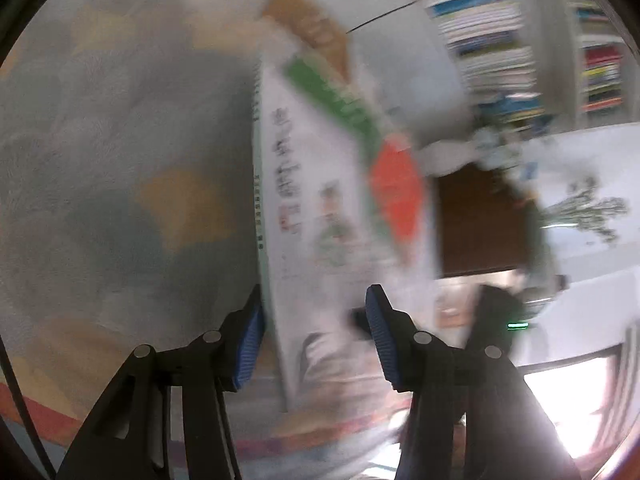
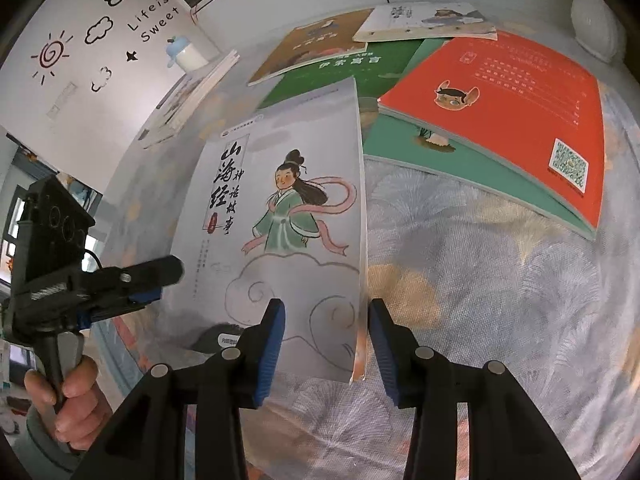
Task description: Organize books
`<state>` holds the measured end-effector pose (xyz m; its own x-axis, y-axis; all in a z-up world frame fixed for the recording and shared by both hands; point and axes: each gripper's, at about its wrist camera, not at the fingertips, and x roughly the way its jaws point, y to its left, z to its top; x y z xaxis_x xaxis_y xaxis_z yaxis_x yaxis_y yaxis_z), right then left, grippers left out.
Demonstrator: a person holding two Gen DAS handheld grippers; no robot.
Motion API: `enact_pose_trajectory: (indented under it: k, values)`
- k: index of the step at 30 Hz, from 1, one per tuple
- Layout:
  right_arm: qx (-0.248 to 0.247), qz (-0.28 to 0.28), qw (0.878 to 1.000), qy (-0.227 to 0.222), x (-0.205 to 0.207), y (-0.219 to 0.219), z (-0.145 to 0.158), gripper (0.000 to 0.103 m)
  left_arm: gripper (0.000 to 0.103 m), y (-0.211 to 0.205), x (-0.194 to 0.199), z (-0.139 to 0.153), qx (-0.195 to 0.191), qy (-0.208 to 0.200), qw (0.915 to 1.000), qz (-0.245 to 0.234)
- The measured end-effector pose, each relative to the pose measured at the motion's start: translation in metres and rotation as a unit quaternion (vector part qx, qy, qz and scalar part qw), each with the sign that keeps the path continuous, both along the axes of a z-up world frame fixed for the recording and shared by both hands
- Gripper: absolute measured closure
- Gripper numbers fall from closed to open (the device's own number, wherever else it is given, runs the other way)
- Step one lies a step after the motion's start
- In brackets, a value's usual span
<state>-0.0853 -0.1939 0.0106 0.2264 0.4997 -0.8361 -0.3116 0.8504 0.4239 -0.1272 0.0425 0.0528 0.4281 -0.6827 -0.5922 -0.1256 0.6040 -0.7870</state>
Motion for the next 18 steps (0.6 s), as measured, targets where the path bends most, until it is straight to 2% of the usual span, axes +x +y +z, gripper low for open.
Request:
enact_pose_trajectory:
  k: [2,3,6,8,11,13,14,16,18]
  values:
    - [0.005,0.001,1.0,0.001,-0.002,-0.002,-0.001,0.059,0.057,-0.006,0.003,0.012,0.012,-0.019,0.9997,-0.008]
    - [0.009,0.003,1.0,0.001,-0.002,-0.002,-0.001,0.054,0.057,-0.009,0.006,0.01,0.027,-0.014,0.9995,-0.01]
    - [0.006,0.007,1.0,-0.003,-0.003,0.003,0.0,0.05,0.067,-0.018,0.016,-0.018,0.082,0.03,0.9961,-0.011]
    - [-0.005,0.014,1.0,-0.012,-0.005,0.007,0.001,0.049,0.082,-0.023,0.018,-0.033,0.088,0.047,0.9949,-0.015]
    - [-0.009,0.021,1.0,-0.014,-0.005,0.009,0.001,0.049,0.084,-0.029,0.021,-0.03,0.098,0.039,0.9943,-0.015]
    - [-0.004,0.025,1.0,0.003,-0.003,0.007,0.002,0.049,0.084,-0.029,0.026,-0.028,0.051,0.043,0.9976,-0.019]
    - [0.008,0.023,0.999,0.024,-0.001,0.0,0.002,0.049,0.084,-0.027,0.029,-0.026,0.001,0.042,0.999,-0.017]
    - [0.037,0.012,0.998,0.058,0.001,-0.014,0.0,0.048,0.084,-0.023,0.035,-0.02,-0.046,0.039,0.9981,-0.014]
    - [0.109,-0.014,0.988,0.112,0.003,-0.039,-0.009,0.038,0.084,-0.02,0.039,-0.016,-0.088,0.034,0.9955,-0.009]
